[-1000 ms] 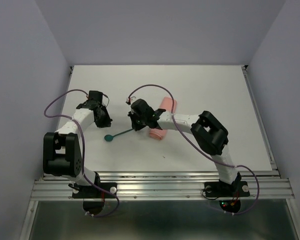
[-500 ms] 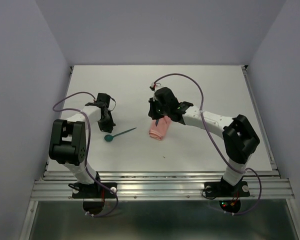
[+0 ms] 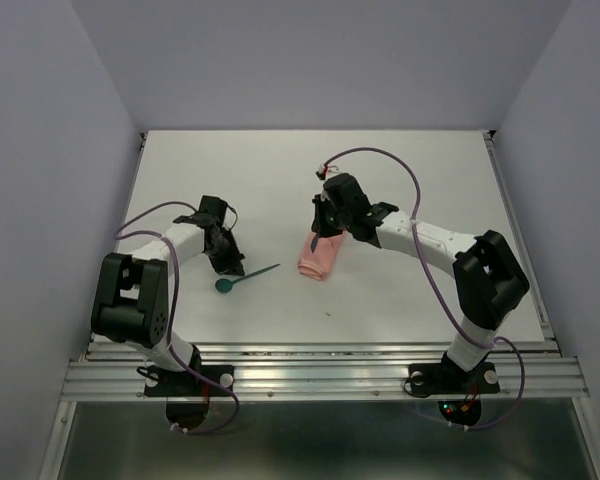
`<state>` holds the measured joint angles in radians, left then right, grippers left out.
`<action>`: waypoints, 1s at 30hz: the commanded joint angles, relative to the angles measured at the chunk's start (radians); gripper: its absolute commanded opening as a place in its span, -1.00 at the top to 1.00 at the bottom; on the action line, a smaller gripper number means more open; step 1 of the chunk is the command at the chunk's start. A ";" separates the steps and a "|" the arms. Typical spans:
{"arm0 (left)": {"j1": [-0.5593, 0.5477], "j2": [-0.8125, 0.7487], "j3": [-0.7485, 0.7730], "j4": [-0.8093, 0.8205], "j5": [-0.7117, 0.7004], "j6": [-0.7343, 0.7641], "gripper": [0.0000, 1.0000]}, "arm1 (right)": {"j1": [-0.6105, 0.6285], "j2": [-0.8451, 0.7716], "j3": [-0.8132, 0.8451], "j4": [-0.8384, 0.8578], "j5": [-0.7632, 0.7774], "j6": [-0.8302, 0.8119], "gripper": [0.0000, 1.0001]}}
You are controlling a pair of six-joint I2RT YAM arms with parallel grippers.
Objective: Fold the napkin into a case and place the utensils inside
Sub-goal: Pick up the spoon from the corner of the board.
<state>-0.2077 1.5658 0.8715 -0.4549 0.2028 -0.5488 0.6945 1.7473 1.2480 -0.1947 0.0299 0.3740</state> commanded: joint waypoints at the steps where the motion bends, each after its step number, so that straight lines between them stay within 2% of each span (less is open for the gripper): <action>1: -0.016 -0.076 -0.012 -0.024 0.056 -0.049 0.92 | -0.003 -0.052 0.004 0.000 0.005 0.005 0.95; 3: -0.019 -0.089 -0.014 -0.031 0.049 -0.045 0.92 | -0.003 -0.051 0.016 -0.014 -0.016 0.005 0.90; 6: -0.018 -0.084 0.033 -0.085 -0.029 -0.013 0.90 | 0.008 -0.037 0.031 -0.034 -0.126 0.037 0.57; 7: -0.018 -0.078 0.082 -0.102 -0.055 -0.004 0.90 | 0.020 -0.028 0.031 -0.034 -0.160 0.046 0.40; 11: 0.019 -0.055 0.205 -0.165 -0.147 0.050 0.88 | 0.143 0.024 0.050 -0.045 -0.142 0.063 0.07; 16: 0.160 -0.055 0.337 -0.203 -0.160 0.114 0.88 | 0.253 0.144 0.138 -0.060 -0.150 0.097 -0.12; 18: 0.195 -0.061 0.366 -0.205 -0.158 0.125 0.87 | 0.266 0.210 0.174 -0.068 -0.163 0.101 -0.14; 20: 0.240 -0.070 0.400 -0.211 -0.158 0.135 0.86 | 0.275 0.248 0.218 -0.072 -0.209 0.101 -0.23; 24: 0.261 -0.084 0.425 -0.205 -0.149 0.151 0.85 | 0.287 0.348 0.315 -0.136 -0.240 0.089 -0.33; 30: 0.274 -0.092 0.393 -0.183 -0.109 0.167 0.74 | 0.296 0.474 0.459 -0.212 -0.142 0.121 -0.47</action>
<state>0.0589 1.5208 1.2594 -0.6312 0.0681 -0.4141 0.9817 2.1513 1.6058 -0.3370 -0.1677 0.4717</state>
